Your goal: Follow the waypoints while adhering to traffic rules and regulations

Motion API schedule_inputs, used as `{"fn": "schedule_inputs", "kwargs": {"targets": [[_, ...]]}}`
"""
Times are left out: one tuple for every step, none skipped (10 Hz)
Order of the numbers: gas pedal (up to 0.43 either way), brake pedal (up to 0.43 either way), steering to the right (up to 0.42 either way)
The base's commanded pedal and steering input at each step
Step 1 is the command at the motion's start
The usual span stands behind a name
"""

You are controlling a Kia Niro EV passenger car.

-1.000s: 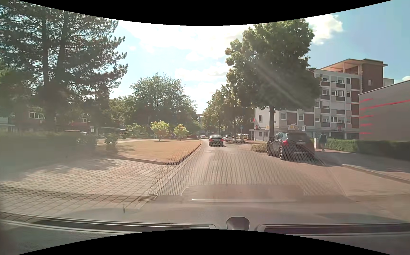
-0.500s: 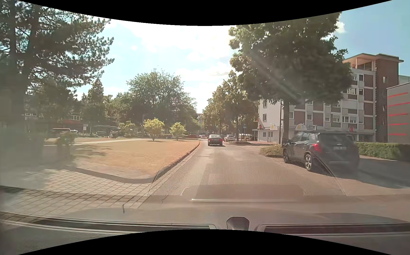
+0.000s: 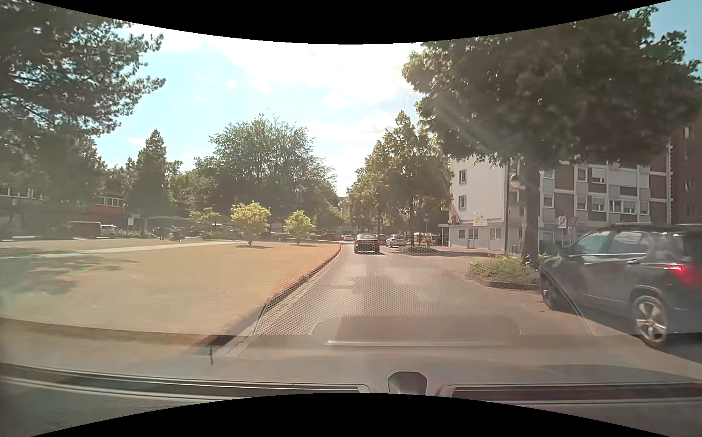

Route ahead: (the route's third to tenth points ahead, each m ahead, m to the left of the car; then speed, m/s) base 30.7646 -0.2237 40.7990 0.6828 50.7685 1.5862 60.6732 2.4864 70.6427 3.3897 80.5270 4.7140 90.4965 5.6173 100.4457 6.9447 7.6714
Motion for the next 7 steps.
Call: {"fn": "schedule_inputs", "kwargs": {"targets": [[0.110,0.006,-0.003],[0.110,0.006,-0.004],[0.110,0.006,-0.004],[0.098,0.006,-0.004],[0.098,0.006,-0.004],[0.087,0.006,-0.004],[0.087,0.006,-0.004]]}}
